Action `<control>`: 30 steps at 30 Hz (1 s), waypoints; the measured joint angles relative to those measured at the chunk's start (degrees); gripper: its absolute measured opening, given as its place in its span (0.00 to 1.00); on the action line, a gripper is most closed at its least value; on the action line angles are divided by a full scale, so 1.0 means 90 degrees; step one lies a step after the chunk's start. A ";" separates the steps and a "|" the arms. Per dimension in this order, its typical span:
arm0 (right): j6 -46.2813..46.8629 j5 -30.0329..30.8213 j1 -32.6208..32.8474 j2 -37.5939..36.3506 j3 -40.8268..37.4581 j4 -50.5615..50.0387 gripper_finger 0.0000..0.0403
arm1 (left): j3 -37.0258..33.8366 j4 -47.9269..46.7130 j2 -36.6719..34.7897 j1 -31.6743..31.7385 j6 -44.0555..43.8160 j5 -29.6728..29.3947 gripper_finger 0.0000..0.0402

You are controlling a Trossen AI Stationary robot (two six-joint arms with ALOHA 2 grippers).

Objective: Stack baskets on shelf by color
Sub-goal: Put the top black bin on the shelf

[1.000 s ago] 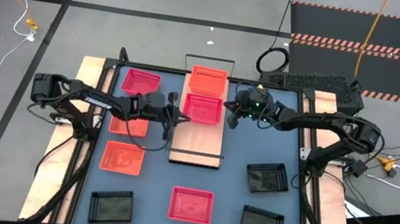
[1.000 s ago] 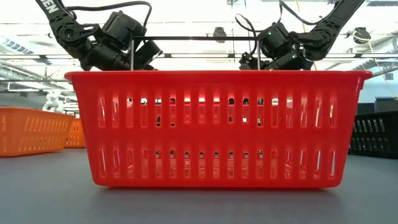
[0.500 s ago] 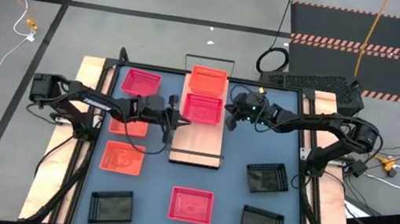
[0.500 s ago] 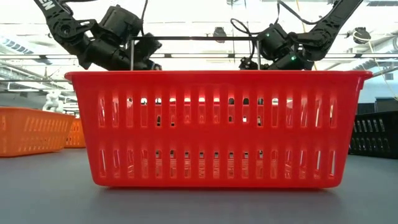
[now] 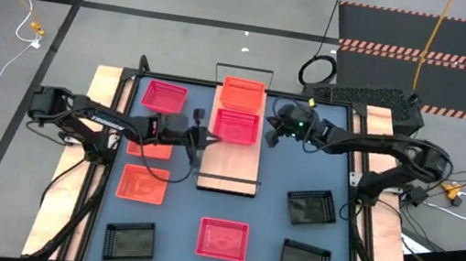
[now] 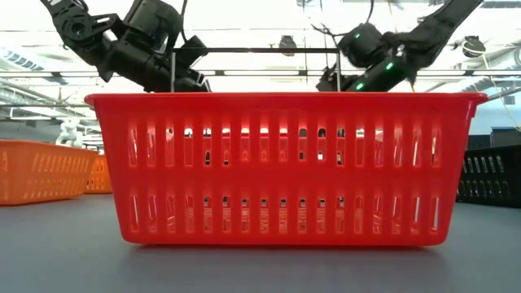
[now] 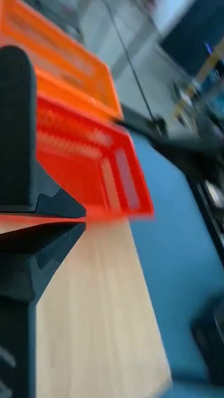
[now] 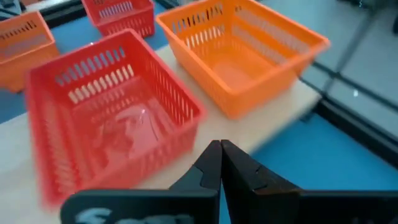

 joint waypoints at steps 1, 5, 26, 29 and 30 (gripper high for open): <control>0.0086 0.0002 0.0027 -0.0282 0.0002 -0.0456 0.00 | 0.0000 -0.0025 -0.0030 0.0000 -0.0065 -0.0243 0.06; 0.0494 0.0025 0.0260 -0.1570 0.0002 -0.2578 0.01 | 0.0002 -0.0156 -0.0097 0.0000 -0.0275 -0.0766 0.06; 0.5615 -0.1110 0.2900 -0.2909 0.0002 -0.8871 0.36 | 0.0000 -0.0238 -0.0591 0.0041 -0.1262 -0.1350 0.06; 0.5790 -0.1761 0.3092 -0.2904 0.0002 -0.8868 0.36 | 0.0000 -0.0281 -0.0591 0.0041 -0.1289 -0.1371 0.06; 0.5806 -0.1850 0.3146 -0.2904 0.0002 -0.8873 0.36 | 0.0000 -0.0322 -0.0591 0.0041 -0.1291 -0.1371 0.06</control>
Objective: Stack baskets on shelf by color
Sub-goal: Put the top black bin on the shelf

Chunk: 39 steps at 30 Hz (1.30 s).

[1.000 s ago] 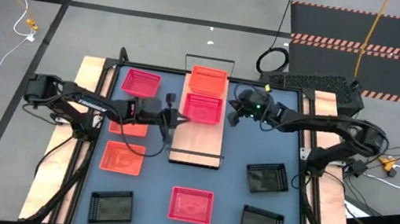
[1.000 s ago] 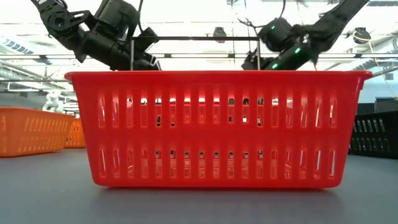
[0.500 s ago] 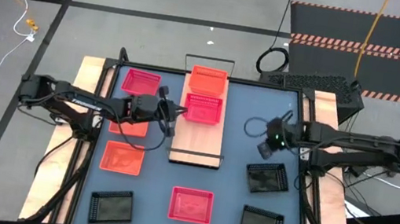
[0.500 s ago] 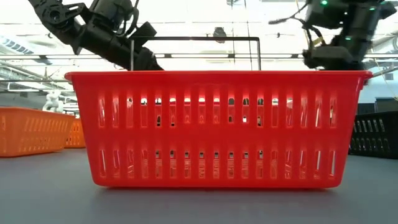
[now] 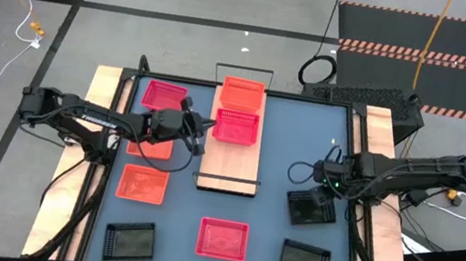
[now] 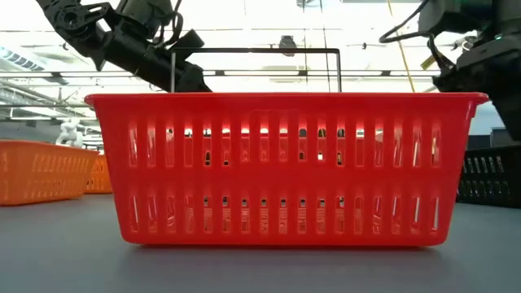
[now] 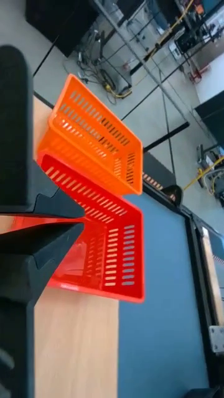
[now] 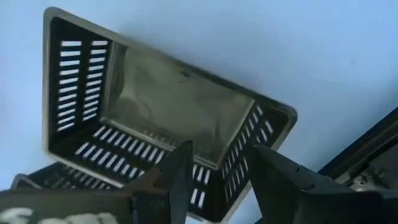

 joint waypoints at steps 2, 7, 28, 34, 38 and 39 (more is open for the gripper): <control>-0.0041 -0.0023 0.0115 0.0000 0.0000 -0.0035 0.36 | 0.0000 -0.0032 0.0000 0.0000 0.0000 0.0000 0.06; -0.0771 -0.0090 0.0714 0.0096 0.0000 -0.0072 0.36 | 0.0000 -0.0032 0.0000 0.0000 0.0000 0.0000 0.06; -0.2224 0.0068 0.2838 0.0522 0.0488 0.0712 0.30 | 0.0000 -0.0024 0.0002 0.0000 0.0236 0.0005 0.06; -0.2785 0.0679 0.3221 0.0753 0.0273 0.1292 0.30 | 0.0000 -0.0068 0.0002 0.0000 0.0233 0.0012 0.06; -0.2839 0.0674 0.3325 0.1046 0.0260 0.1425 0.29 | 0.0000 -0.0074 0.0005 0.0000 0.0233 0.0015 0.06; -0.2891 0.0676 0.3361 0.1120 0.0260 0.1513 0.29 | 0.0000 -0.0074 0.0005 0.0000 0.0233 0.0015 0.06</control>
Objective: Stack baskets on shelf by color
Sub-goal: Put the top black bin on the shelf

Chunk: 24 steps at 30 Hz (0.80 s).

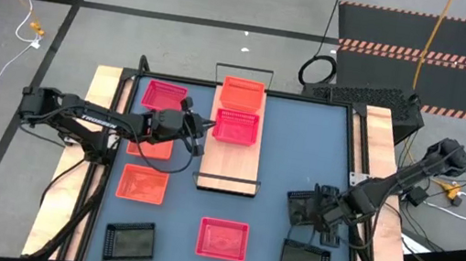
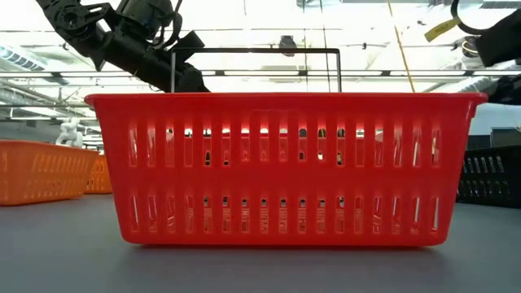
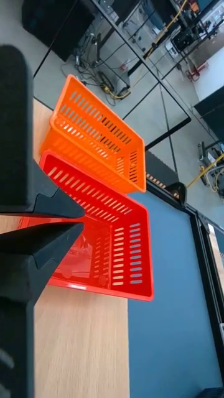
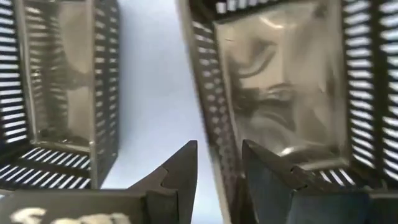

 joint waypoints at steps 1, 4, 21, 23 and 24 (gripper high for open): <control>-0.0068 -0.0001 0.0029 0.0077 0.0000 0.0085 0.29 | 0.0000 0.0000 0.0000 0.0000 0.0000 0.0000 0.06; -0.0254 -0.0002 0.0105 0.0310 0.0000 0.0258 0.29 | 0.0000 -0.0002 0.0000 0.0000 -0.0002 0.0000 0.06; 0.0228 0.0395 -0.0045 0.0530 0.0260 0.0312 0.02 | 0.0000 0.0030 0.0000 0.0000 -0.0005 -0.0002 0.06; 0.0379 0.0676 -0.0137 0.0505 0.0578 0.0113 0.02 | 0.0000 0.0059 0.0000 0.0000 -0.0005 -0.0011 0.06; 0.0459 0.0863 -0.0199 0.0505 0.0797 -0.0065 0.02 | 0.0000 0.0067 0.0000 0.0000 -0.0005 -0.0025 0.06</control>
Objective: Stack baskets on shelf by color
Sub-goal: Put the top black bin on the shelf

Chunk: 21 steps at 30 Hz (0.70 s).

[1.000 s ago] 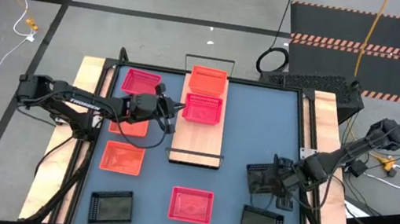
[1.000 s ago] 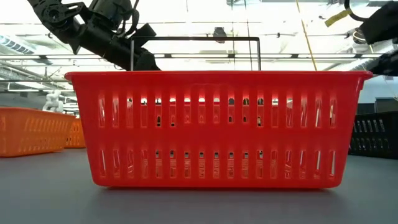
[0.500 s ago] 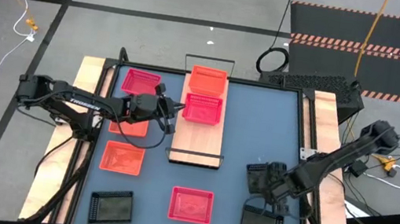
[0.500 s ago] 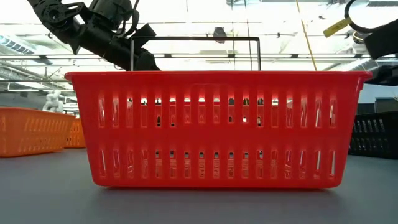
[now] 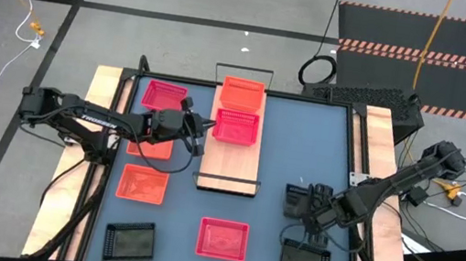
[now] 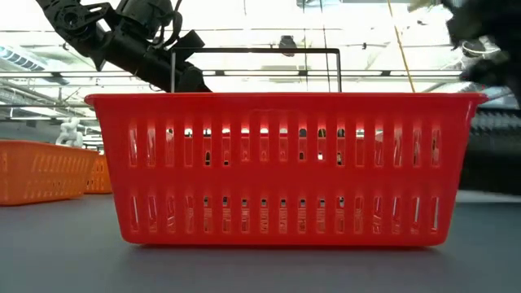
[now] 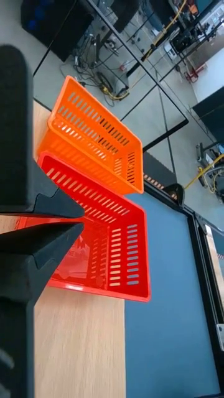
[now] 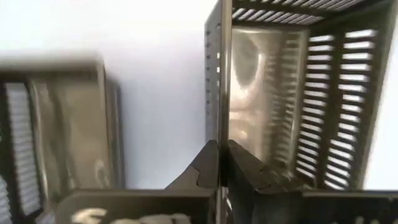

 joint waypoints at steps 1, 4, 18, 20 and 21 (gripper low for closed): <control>0.0055 0.0189 -0.0073 0.0000 0.0217 -0.0180 0.02 | 0.0000 -0.0001 0.0000 0.0000 0.0000 -0.0015 0.06; 0.0089 0.0723 -0.0328 -0.0002 0.0878 -0.0873 0.01 | 0.0000 -0.0002 0.0000 0.0000 -0.0006 -0.0064 0.06; -0.1994 0.1898 -0.3048 0.0932 0.2508 -0.1542 0.01 | 0.0000 0.0326 0.0000 -0.0005 0.0099 -0.0789 0.06; -0.2537 0.1997 -0.3283 0.1358 0.3003 -0.1470 0.01 | 0.0000 0.0389 -0.0018 -0.0005 0.0111 -0.1210 0.06; -0.2750 0.2004 -0.3374 0.1547 0.3231 -0.1428 0.01 | 0.0000 0.0367 -0.0062 -0.0005 0.0113 -0.1419 0.06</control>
